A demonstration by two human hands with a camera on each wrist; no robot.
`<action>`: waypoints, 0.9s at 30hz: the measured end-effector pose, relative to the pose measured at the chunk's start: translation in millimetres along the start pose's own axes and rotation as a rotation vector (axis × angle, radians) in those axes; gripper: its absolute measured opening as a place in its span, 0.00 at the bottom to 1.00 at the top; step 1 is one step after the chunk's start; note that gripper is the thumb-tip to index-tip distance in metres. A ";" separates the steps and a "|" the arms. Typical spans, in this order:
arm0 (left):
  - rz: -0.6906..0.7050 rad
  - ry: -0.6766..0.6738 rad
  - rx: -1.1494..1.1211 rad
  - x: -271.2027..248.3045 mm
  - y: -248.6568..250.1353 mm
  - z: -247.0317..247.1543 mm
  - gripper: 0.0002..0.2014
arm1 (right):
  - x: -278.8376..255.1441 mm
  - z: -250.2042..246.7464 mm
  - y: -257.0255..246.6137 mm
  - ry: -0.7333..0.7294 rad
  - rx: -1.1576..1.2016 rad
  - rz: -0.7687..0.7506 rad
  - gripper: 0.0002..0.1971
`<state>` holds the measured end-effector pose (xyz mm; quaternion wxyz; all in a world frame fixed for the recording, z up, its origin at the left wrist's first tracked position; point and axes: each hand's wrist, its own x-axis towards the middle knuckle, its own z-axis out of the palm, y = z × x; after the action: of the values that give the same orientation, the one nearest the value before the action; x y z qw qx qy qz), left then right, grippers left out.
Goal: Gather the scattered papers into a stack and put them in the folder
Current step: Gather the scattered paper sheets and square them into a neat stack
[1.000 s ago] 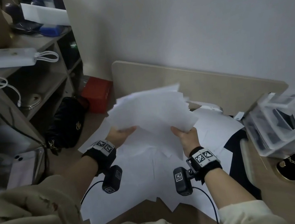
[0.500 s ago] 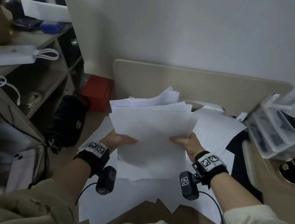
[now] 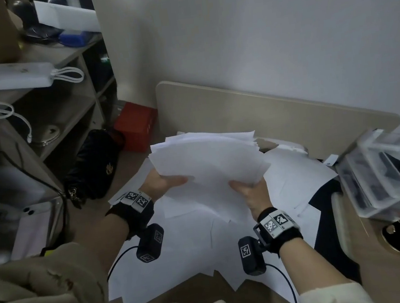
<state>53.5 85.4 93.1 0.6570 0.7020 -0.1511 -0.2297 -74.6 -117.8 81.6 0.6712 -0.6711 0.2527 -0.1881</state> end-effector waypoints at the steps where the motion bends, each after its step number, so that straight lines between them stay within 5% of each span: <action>1: -0.005 -0.009 -0.011 -0.8 1.7 -0.5 0.17 | 1.6 -1.8 0.7 -0.009 0.012 0.014 0.34; 6: 0.010 -0.023 -0.035 0.9 4.4 0.3 0.19 | 13.2 -6.3 3.7 -0.059 0.132 0.108 0.48; 15: 0.031 0.124 0.013 4.6 1.9 6.8 0.20 | 14.8 1.4 -5.0 0.038 -0.042 0.030 0.16; 27: -0.051 0.080 -0.031 -8.1 -16.0 11.1 0.20 | -5.4 9.9 9.9 0.055 0.066 0.106 0.15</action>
<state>39.4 81.5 77.9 0.6674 0.7038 -0.1031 -0.2203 -73.9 -106.4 71.9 0.6947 -0.6288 0.2998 -0.1792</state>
